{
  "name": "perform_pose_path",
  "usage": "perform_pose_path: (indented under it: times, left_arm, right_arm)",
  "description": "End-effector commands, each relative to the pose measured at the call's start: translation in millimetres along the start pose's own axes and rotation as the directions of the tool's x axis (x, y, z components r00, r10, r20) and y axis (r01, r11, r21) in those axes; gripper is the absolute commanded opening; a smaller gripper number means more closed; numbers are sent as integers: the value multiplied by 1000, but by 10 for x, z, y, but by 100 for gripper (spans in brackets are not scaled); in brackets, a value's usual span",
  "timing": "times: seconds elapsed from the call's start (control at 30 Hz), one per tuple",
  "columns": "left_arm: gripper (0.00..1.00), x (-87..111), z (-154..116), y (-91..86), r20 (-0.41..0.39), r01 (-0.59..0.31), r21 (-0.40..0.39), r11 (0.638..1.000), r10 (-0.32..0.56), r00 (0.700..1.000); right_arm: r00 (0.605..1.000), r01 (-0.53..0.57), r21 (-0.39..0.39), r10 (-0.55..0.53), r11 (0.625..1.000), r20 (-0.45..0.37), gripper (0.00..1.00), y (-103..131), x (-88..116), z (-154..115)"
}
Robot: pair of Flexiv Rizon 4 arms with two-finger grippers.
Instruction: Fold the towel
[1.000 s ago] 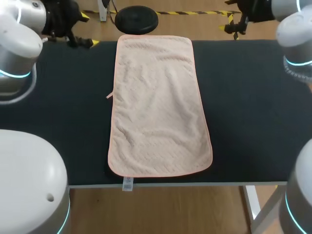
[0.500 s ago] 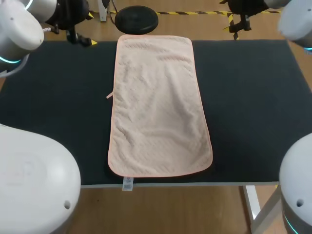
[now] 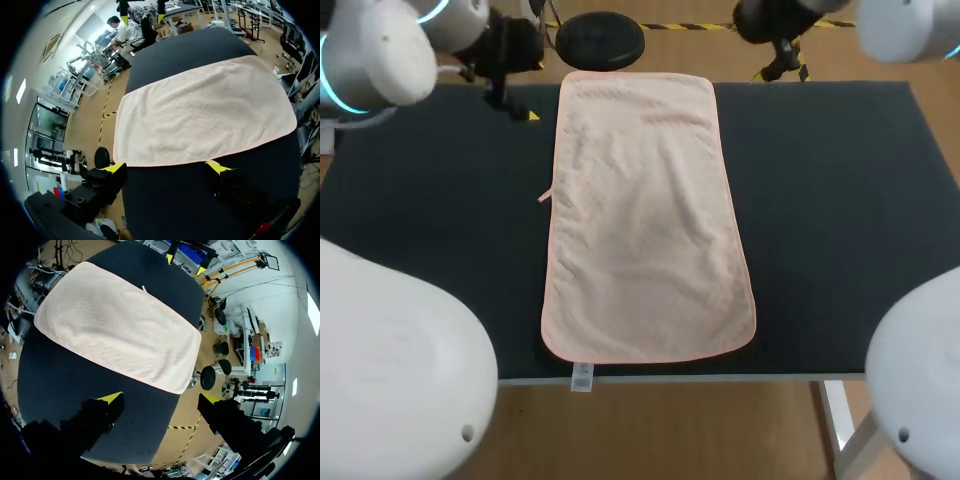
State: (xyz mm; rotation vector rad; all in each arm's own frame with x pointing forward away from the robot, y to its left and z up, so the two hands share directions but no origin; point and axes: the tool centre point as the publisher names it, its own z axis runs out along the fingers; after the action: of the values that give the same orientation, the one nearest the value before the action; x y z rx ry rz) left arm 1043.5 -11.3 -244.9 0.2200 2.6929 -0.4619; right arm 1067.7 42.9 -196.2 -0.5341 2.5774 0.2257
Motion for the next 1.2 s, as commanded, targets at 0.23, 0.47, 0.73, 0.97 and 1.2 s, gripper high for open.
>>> perform_pose_path:
  times: [0.23, 0.47, 0.73, 0.97, 1.2]
  left_arm:
    - [100, -43, 426, -79, -62, -22, -152, 988, 12, 998]
    - [100, 31, 589, -47, -74, -6, -173, 985, -7, 997]
    - [100, 151, 861, -11, -39, 41, -197, 980, -49, 998]
    - [100, 225, 1122, 66, -95, 96, -194, 976, -117, 989]
    - [100, 407, 1132, 14, -151, 104, -170, 980, -130, 980]
  right_arm:
    - [976, 23, 250, 32, 968, -217, 100, 218, 84, 313]
    - [957, -99, 269, 166, 958, -237, 100, 226, 200, 483]
    - [936, -230, 262, 287, 937, -205, 100, 275, 387, 738]
    - [937, -257, 218, 298, 941, -182, 100, 286, 538, 942]
    - [928, -254, 225, 303, 941, -218, 100, 307, 756, 962]
